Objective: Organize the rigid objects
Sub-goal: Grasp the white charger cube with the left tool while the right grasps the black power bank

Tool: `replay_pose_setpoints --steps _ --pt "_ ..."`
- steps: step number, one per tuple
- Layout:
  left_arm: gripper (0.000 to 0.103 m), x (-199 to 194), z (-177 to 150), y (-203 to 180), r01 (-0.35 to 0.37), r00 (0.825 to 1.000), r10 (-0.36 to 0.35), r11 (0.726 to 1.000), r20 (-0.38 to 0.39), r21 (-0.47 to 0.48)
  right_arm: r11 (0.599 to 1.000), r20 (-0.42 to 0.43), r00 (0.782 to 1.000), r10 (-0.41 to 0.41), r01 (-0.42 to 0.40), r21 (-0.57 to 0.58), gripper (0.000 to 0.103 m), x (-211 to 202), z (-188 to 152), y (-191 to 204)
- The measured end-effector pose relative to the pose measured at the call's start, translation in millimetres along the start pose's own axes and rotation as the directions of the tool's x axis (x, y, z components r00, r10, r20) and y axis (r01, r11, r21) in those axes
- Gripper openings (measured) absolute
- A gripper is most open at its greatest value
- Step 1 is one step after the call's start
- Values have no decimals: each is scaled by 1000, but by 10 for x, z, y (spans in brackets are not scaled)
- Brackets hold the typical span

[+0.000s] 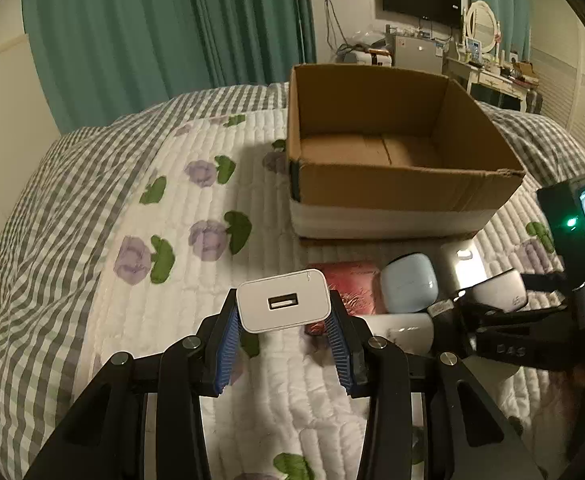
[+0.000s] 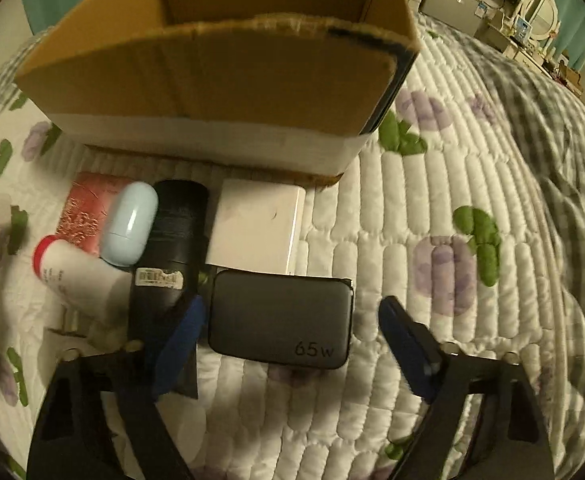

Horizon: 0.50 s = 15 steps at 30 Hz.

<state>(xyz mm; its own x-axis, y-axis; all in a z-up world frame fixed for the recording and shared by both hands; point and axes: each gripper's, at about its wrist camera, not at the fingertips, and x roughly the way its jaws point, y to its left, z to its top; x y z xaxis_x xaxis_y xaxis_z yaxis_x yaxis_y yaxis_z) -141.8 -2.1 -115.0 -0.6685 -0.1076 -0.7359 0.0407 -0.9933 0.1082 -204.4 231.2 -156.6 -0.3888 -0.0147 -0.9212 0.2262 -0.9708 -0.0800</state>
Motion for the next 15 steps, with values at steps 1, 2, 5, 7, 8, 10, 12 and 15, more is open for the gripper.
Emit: replay_pose_setpoints --steps 1,2,5,7,8,10,12,15 --pt "41 4 15 -6 3 1000 -3 1000 3 2 1000 0 1000 11 -11 9 74 14 1 -3" --pt "41 -10 31 -28 5 1000 -5 1000 7 6 1000 1 1000 24 -24 19 71 22 0 -6" --pt "41 -39 68 -46 11 1000 -11 1000 17 7 999 22 999 30 -31 23 71 -28 -13 4" --pt "41 -76 82 -49 14 1000 -14 1000 25 6 999 41 998 41 -42 27 70 -104 -26 -3" --pt "41 -112 99 -47 17 999 -17 1000 32 4 998 51 997 53 -55 32 70 -150 -30 -13" --pt "41 -185 132 -54 22 999 -22 1000 47 6 995 96 992 78 -83 49 70 -303 -47 -48" --pt "41 -276 178 -50 31 997 -32 999 67 5 995 151 985 80 -89 50 70 -519 -31 -59" --pt "41 -441 318 -18 42 994 -42 999 106 -1 995 228 970 86 -95 27 70 -855 -41 -83"
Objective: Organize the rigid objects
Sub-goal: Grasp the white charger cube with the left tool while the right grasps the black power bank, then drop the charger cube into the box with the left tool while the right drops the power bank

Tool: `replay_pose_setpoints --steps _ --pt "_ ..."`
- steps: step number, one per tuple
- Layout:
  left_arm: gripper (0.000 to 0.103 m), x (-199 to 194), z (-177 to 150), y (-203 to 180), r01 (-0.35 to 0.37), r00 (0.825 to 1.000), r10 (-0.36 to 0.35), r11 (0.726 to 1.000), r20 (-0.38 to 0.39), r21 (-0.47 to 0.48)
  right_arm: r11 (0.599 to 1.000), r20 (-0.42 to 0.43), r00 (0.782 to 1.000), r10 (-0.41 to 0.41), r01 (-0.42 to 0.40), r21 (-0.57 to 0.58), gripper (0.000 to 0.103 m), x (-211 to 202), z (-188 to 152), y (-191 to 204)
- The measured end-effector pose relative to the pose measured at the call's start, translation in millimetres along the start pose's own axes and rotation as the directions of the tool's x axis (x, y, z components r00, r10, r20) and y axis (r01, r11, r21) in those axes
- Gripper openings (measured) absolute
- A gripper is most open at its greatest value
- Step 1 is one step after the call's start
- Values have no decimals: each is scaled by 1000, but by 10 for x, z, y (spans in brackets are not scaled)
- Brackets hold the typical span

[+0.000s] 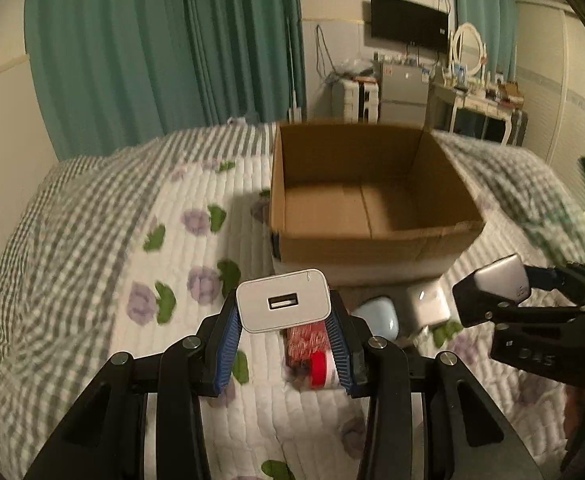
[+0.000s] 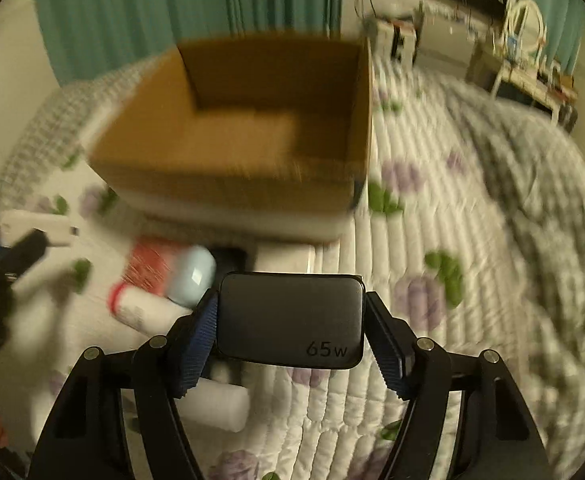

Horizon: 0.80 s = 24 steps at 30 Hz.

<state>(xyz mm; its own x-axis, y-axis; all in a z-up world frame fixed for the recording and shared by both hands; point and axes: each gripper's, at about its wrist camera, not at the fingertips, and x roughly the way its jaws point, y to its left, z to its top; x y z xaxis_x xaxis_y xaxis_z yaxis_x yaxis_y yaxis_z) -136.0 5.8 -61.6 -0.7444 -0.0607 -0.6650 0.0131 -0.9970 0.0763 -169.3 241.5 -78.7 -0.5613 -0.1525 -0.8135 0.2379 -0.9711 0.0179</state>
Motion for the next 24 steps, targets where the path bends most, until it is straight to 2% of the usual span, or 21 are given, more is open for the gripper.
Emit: replay_pose_setpoints --steps 6,11,16,21,24 --pt "41 -254 537 3 25 995 -26 1000 98 16 998 150 988 47 -40 -48 70 -720 507 113" --pt "41 -133 1014 -56 26 989 -33 999 145 44 996 233 971 49 -31 -80 70 -979 968 162" --pt "41 260 1238 -145 12 991 -20 998 135 62 997 249 967 52 -37 -65 70 -822 1369 145" --pt "41 851 1212 -256 29 999 -32 998 38 57 999 217 975 47 -41 -32 70 -393 1569 54" --pt "41 1138 1115 -348 45 999 -45 996 -3 71 999 189 981 40 -36 -24 70 -141 1555 -4"
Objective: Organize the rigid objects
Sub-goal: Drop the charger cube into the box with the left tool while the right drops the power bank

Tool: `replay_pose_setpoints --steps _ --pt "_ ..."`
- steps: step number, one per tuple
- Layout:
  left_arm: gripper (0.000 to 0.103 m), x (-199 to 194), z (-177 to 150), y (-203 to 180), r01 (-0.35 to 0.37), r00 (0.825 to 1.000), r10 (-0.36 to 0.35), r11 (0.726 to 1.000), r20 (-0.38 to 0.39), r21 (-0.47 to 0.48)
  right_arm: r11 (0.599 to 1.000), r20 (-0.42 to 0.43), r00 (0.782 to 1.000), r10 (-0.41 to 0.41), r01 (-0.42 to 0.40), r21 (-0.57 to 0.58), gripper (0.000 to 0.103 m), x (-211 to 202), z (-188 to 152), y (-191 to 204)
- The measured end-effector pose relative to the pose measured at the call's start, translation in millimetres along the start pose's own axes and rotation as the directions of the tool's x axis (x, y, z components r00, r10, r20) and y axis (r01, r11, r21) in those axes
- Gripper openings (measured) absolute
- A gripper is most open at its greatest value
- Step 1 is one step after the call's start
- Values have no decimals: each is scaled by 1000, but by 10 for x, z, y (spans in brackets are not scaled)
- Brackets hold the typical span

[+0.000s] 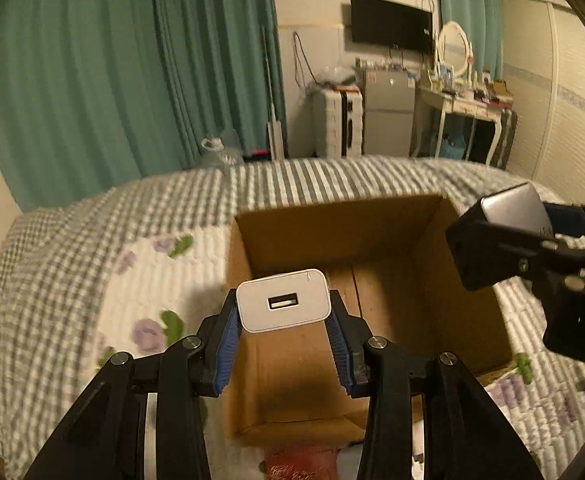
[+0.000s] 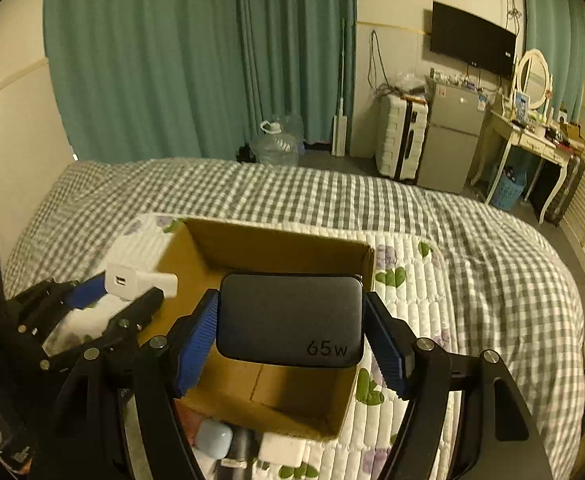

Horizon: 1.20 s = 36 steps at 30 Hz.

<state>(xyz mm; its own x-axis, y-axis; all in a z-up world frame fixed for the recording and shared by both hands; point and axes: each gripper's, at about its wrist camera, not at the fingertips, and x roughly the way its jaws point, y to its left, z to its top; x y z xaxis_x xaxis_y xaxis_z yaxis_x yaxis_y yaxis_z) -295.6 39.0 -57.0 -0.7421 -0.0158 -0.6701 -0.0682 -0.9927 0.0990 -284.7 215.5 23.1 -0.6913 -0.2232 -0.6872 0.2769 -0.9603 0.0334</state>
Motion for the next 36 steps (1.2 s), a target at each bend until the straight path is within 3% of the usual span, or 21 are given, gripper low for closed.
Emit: replay_pose_setpoints --steps 12,16,17,29,31,34,36 --pt "42 299 -76 -45 14 1000 -14 1000 -18 7 1000 -48 999 7 -7 2 70 517 -115 -122" --pt "55 281 -102 -50 4 1000 -3 999 -21 41 1000 -47 999 17 -17 7 70 596 -101 -142" --pt "59 248 -105 -53 -2 1000 2 999 -9 43 1000 -47 999 18 -18 9 70 605 -96 -148" --pt "59 -187 -123 48 -7 1000 7 1000 11 -1 999 -62 998 25 -23 37 70 587 -79 -151" --pt "59 -320 -144 96 -18 1000 18 1000 8 -20 999 -30 999 15 -14 48 81 473 -66 -156" --pt "59 -538 -180 171 -26 1000 26 999 1 -47 999 0 1000 -24 24 39 83 240 -20 -117" --pt "66 -750 -203 216 -29 1000 30 998 5 -59 999 9 999 -31 31 43 83 57 -13 -90"
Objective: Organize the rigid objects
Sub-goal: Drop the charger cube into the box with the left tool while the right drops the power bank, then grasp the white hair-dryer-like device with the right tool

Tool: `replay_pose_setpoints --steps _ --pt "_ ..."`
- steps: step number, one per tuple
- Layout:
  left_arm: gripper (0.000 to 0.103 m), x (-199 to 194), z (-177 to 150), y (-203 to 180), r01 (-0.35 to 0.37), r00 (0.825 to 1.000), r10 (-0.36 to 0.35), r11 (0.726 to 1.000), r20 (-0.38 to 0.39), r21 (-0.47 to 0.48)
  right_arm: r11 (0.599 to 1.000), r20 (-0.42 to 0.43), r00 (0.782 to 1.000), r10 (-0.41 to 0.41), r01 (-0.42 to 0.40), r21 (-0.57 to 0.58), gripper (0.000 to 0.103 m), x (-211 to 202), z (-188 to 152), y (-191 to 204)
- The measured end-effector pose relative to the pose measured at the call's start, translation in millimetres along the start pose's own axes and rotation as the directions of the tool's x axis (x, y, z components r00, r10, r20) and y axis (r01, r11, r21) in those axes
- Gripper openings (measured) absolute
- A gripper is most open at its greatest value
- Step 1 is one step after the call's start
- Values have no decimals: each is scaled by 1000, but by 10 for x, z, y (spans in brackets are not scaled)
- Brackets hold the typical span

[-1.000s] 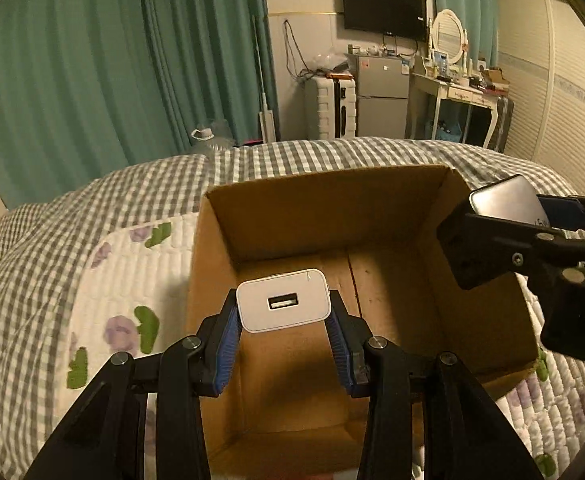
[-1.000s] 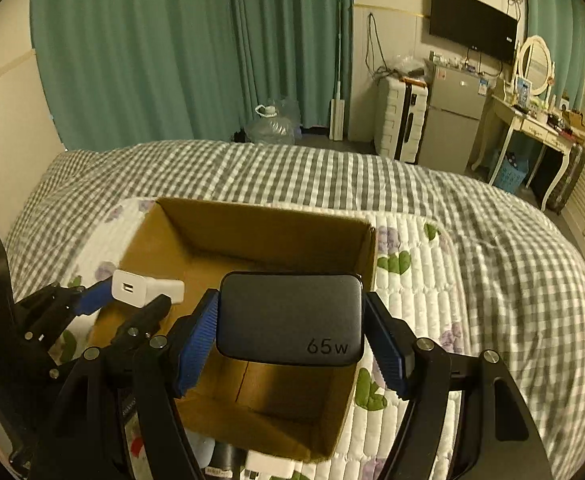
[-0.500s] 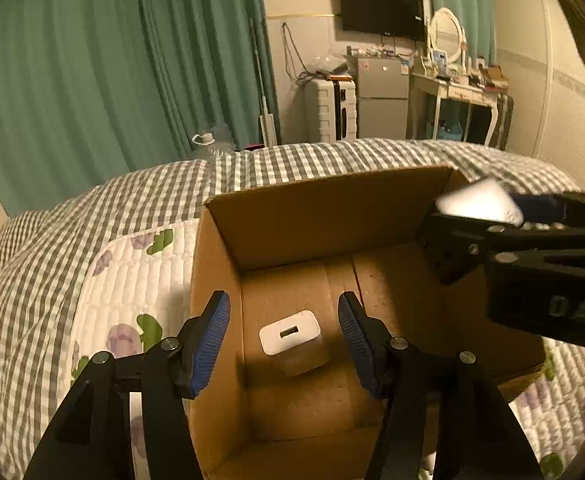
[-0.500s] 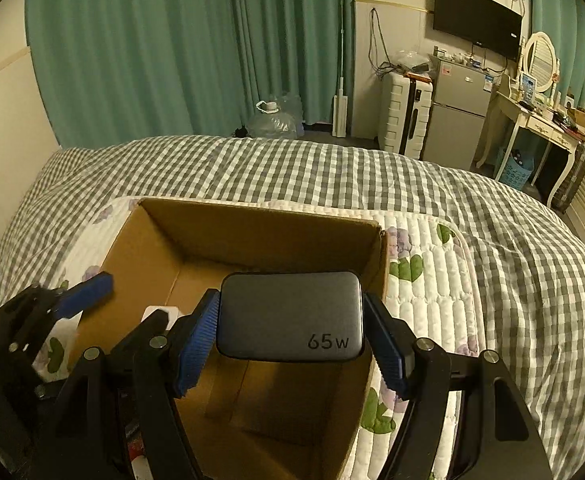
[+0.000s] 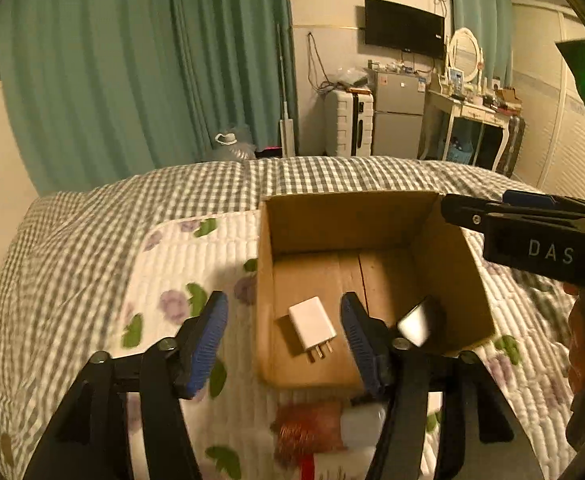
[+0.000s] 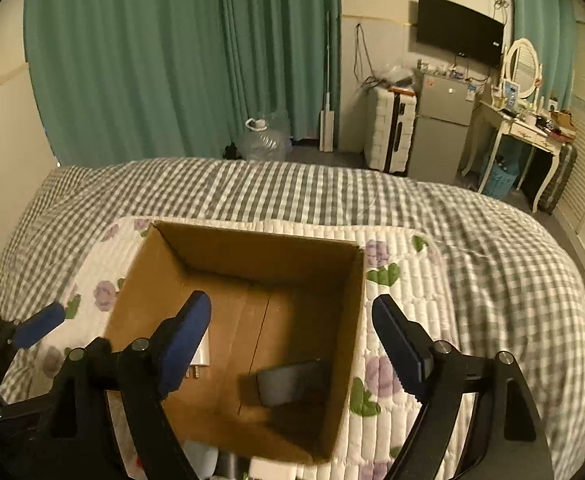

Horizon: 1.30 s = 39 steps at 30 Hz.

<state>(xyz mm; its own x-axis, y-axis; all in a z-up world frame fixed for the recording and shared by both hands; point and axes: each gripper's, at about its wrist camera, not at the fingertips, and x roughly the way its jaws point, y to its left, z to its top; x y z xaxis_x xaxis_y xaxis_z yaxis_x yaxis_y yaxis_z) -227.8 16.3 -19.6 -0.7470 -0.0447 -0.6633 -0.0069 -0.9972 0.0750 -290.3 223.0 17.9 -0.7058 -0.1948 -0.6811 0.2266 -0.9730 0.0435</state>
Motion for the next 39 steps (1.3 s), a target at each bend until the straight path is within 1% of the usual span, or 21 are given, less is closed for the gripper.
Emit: replay_pose_setpoints --steps 1,4,6,7,8,10,11,13,15,18,20,23,27,28,31,33,38,39 --pt "71 -92 -7 19 -3 1000 3 1000 6 -2 1000 1 1000 0 0 1 83 -85 -6 12" --pt "74 -411 -25 55 -20 999 19 1000 26 9 1000 8 1000 -5 5 -7 83 -385 -39 79" --pt "80 -622 -34 84 -34 999 33 999 38 13 1000 19 1000 -14 14 -20 83 -614 -62 141" --pt "86 -694 -44 101 -40 998 40 999 46 13 1000 21 1000 -14 15 -27 83 -718 -74 174" --pt "89 -800 -57 122 -48 997 47 999 57 12 999 23 1000 -20 21 -32 83 -837 -93 210" --pt "90 -914 -97 140 -51 997 51 999 60 8 999 31 999 -30 31 -37 88 -1032 -144 270" --pt "94 -981 -136 157 -52 997 51 999 57 5 998 34 999 -31 33 -44 90 -1139 -178 301" --pt "100 -1048 -206 189 -56 997 56 998 52 -4 997 36 998 -45 47 -68 98 -1302 -253 384" --pt "100 -1121 -322 230 -56 997 56 998 53 -15 993 22 998 -65 67 -98 102 -1394 -348 465" --pt "100 -1176 -502 232 -50 998 51 999 40 -3 992 3 998 -58 58 -112 103 -1475 -551 532" --pt "101 -1181 -634 231 -49 998 49 999 31 3 993 -13 998 -57 55 -108 103 -1475 -683 535" --pt "101 -1111 -883 271 -48 999 48 999 2 -13 995 -58 998 -38 33 -97 103 -1420 -964 531" --pt "101 -961 -1176 331 -35 999 34 998 -24 -43 993 -87 996 -1 -9 -120 103 -1284 -1424 556" --pt "101 -916 -1233 340 -41 999 40 998 -30 -49 991 -97 995 10 -23 -133 103 -1237 -1511 579" --pt "101 -721 -1387 358 -81 996 79 996 -46 -32 977 -116 993 9 -33 -209 103 -1062 -1776 678" --pt "101 -645 -1446 373 -90 994 88 995 -57 -32 961 -139 990 10 -48 -271 103 -925 -1912 746" --pt "101 -454 -1588 431 -101 990 96 994 -100 -46 924 -200 979 24 -98 -369 103 -608 -2080 865" --pt "101 -410 -1618 449 -102 989 96 993 -113 -52 910 -219 976 14 -103 -401 103 -513 -2131 911"
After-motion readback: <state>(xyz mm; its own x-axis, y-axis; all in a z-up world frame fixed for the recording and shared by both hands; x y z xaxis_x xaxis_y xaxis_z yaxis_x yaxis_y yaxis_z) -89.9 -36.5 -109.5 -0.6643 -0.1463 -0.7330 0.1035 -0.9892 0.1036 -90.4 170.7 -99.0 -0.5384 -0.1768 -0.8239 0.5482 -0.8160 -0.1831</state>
